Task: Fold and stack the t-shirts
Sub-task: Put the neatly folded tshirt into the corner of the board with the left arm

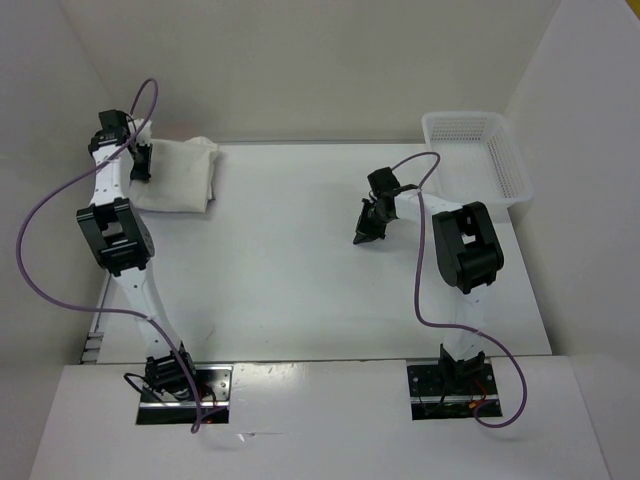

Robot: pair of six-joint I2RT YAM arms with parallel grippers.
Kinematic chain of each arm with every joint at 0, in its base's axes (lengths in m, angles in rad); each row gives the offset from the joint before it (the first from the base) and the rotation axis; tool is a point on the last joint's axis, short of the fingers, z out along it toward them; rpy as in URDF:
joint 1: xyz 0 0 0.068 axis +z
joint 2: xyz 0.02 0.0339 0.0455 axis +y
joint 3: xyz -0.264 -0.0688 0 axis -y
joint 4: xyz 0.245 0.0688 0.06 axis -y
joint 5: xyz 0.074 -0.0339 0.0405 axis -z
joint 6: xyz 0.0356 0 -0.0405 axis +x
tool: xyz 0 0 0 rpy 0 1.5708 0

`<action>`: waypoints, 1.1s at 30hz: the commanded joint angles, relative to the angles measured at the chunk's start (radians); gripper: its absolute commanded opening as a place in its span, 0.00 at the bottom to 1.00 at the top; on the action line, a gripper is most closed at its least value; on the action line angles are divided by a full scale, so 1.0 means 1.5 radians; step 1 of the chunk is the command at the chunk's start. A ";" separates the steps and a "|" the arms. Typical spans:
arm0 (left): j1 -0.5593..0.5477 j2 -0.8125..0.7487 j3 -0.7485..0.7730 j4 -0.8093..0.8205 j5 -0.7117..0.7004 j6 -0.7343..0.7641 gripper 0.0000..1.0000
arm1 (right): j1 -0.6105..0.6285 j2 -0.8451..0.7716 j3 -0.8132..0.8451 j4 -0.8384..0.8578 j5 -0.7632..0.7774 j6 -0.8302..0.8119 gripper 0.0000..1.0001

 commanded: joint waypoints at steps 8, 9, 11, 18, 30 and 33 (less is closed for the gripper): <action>0.026 -0.090 -0.093 0.104 -0.136 0.013 0.45 | -0.005 -0.043 -0.005 -0.021 0.001 -0.013 0.05; 0.026 -0.097 -0.107 0.112 -0.142 0.013 0.45 | -0.005 -0.052 -0.005 -0.021 0.001 -0.013 0.05; 0.026 -0.121 -0.114 0.113 -0.142 0.020 0.46 | -0.005 -0.070 -0.005 -0.027 0.008 -0.013 0.06; 0.026 -0.180 -0.082 0.079 -0.119 0.026 0.55 | -0.005 -0.141 -0.025 -0.033 0.021 -0.013 0.15; -0.096 -0.356 -0.184 -0.022 0.076 0.069 0.61 | -0.005 -0.286 -0.096 -0.087 0.083 -0.038 0.65; -0.197 -0.409 -0.291 -0.022 0.126 0.069 0.61 | -0.005 -0.338 -0.121 -0.087 0.089 -0.053 0.82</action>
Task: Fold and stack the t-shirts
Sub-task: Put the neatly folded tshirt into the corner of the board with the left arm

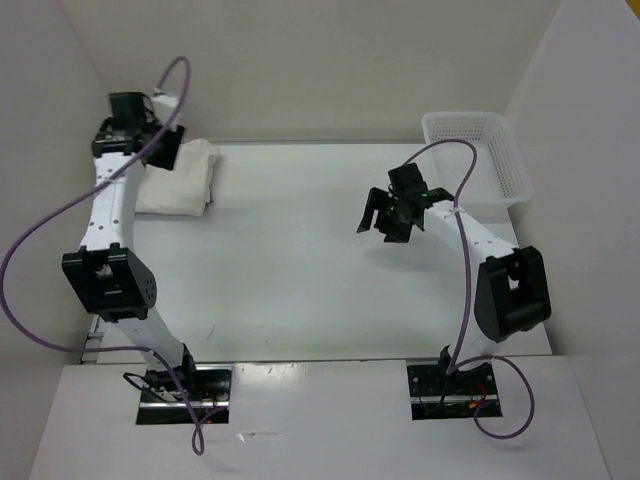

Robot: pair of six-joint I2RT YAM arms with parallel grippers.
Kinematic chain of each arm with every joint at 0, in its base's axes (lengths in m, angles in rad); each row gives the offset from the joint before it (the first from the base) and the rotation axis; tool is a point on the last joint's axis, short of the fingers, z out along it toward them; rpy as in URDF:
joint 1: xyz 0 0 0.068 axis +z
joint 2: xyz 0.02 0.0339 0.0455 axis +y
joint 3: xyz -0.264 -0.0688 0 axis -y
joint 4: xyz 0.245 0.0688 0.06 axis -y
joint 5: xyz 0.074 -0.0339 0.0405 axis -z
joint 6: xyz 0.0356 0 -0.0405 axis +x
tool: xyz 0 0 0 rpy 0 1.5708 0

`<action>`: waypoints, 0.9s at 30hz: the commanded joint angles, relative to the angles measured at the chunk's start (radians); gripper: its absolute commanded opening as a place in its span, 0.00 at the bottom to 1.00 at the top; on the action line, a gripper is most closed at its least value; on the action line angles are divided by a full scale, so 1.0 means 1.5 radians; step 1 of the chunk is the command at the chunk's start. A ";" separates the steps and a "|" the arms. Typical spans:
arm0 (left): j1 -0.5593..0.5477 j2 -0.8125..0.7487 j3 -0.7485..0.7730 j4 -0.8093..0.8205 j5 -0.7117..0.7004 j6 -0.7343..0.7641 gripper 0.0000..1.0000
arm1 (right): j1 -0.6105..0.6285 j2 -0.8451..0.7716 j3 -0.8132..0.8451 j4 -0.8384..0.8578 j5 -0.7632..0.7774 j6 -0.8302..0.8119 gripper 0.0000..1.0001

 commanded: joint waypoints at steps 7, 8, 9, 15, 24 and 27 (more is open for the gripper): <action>-0.261 -0.030 -0.199 -0.027 0.202 0.001 0.55 | -0.004 -0.173 -0.064 -0.044 0.049 -0.030 0.98; -0.299 -0.021 -0.212 -0.027 0.208 0.001 0.53 | -0.004 -0.180 -0.064 -0.044 0.049 -0.023 0.98; -0.321 -0.020 -0.226 -0.014 0.208 0.001 0.53 | -0.004 -0.193 -0.072 -0.044 0.049 -0.023 0.98; -0.467 -0.008 -0.322 0.038 0.196 0.007 0.53 | -0.004 -0.235 -0.087 -0.057 0.049 0.016 0.98; -0.540 0.017 -0.368 0.051 0.196 0.000 0.52 | -0.004 -0.374 -0.173 -0.088 0.074 0.069 0.99; -0.546 0.017 -0.368 0.051 0.196 0.000 0.52 | -0.004 -0.419 -0.179 -0.088 0.067 0.085 0.99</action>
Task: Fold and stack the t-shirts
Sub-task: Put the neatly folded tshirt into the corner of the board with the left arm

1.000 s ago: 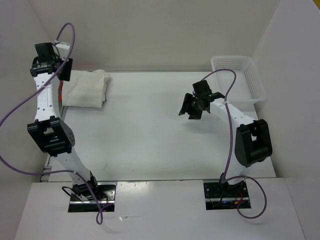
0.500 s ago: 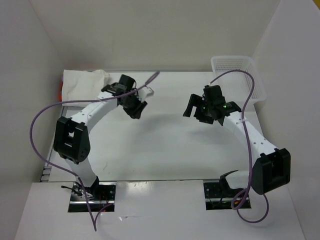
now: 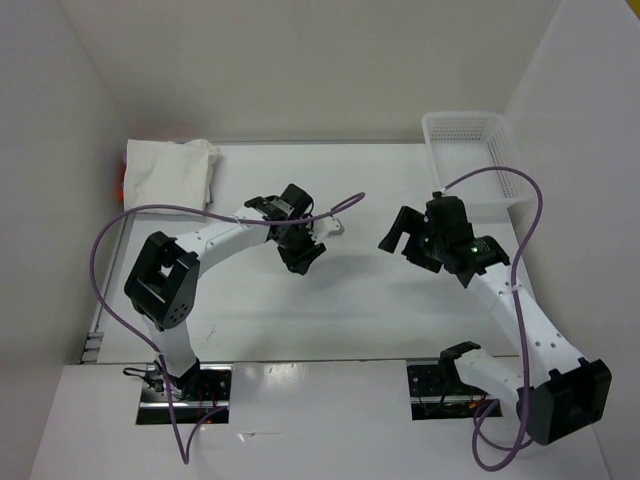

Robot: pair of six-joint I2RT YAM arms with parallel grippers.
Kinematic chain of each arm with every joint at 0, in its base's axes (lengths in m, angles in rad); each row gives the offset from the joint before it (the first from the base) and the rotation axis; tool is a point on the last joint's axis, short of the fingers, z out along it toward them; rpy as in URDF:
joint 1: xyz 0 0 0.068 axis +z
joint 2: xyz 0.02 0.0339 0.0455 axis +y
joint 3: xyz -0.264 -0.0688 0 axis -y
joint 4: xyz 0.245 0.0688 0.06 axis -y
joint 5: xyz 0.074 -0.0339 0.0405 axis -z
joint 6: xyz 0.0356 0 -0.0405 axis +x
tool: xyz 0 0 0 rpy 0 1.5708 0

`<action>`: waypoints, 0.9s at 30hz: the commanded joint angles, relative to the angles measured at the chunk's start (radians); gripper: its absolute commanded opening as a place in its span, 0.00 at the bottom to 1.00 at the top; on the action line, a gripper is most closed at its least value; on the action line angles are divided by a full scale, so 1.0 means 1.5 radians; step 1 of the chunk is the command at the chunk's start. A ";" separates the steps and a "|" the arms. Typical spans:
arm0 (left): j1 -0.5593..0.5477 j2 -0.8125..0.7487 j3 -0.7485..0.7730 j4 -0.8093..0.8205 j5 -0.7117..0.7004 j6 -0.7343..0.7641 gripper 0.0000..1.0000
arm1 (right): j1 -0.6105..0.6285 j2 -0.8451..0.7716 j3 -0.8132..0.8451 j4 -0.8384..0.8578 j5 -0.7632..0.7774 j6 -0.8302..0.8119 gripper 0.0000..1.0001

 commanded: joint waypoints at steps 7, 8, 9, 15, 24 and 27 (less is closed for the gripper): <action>-0.026 0.006 -0.026 0.022 0.001 0.012 0.52 | -0.004 -0.064 -0.014 -0.002 0.007 0.037 0.99; -0.032 0.006 -0.027 0.022 -0.013 0.012 0.52 | -0.004 -0.064 -0.014 -0.002 0.007 0.037 0.99; -0.032 0.006 -0.035 0.022 -0.020 0.012 0.52 | -0.004 -0.064 -0.014 -0.002 0.007 0.037 0.99; -0.038 0.000 -0.041 0.022 -0.032 0.018 0.53 | -0.004 -0.071 -0.014 -0.002 0.007 0.037 0.99; -0.044 0.000 -0.047 0.022 -0.032 0.018 0.53 | -0.004 -0.077 -0.021 0.004 0.001 0.037 0.99; -0.044 0.000 -0.047 0.022 -0.032 0.024 0.53 | -0.004 -0.083 -0.021 0.010 0.001 0.037 0.99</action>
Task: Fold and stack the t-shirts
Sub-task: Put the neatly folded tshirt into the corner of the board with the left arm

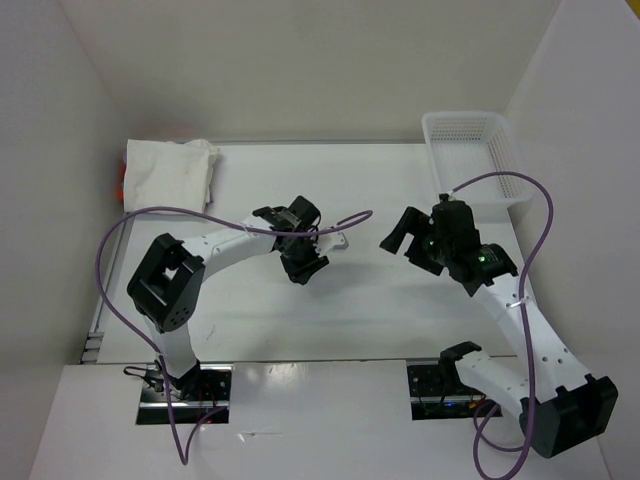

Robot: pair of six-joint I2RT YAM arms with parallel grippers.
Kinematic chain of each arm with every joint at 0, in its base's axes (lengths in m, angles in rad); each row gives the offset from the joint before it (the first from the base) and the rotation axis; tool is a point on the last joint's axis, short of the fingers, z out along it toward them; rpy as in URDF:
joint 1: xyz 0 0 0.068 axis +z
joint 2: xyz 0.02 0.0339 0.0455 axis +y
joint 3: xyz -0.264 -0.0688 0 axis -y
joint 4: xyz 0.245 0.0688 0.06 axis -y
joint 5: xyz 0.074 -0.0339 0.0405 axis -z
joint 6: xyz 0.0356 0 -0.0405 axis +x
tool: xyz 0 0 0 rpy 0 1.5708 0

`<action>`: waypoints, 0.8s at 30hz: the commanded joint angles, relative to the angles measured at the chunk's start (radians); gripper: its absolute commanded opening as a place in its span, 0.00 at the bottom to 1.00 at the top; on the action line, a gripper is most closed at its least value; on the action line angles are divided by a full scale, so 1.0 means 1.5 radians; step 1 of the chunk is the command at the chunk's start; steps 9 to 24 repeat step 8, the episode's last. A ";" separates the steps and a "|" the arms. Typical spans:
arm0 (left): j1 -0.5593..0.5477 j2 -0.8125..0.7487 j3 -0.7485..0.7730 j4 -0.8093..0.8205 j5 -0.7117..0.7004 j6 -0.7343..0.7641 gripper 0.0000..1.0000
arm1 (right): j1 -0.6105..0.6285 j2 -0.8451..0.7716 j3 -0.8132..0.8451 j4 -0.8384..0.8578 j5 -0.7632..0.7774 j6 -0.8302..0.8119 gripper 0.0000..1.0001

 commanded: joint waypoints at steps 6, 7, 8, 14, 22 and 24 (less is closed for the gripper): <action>-0.004 -0.001 -0.008 0.007 0.005 0.019 0.54 | -0.004 -0.044 -0.019 0.019 -0.008 0.002 0.99; -0.004 -0.001 -0.008 0.007 0.005 0.019 0.54 | -0.004 -0.044 -0.019 0.026 -0.008 0.002 0.99; -0.004 -0.001 -0.008 0.007 0.005 0.019 0.54 | -0.004 -0.050 -0.019 0.026 -0.008 0.002 0.99; -0.004 -0.001 -0.008 0.007 0.005 0.019 0.54 | -0.004 -0.050 -0.019 0.026 -0.008 0.002 0.99; -0.004 -0.001 -0.008 0.007 0.005 0.019 0.54 | -0.004 -0.050 -0.019 0.026 -0.008 0.002 0.99; -0.004 -0.001 -0.008 0.007 0.005 0.019 0.54 | -0.004 -0.050 -0.019 0.026 -0.008 0.002 0.99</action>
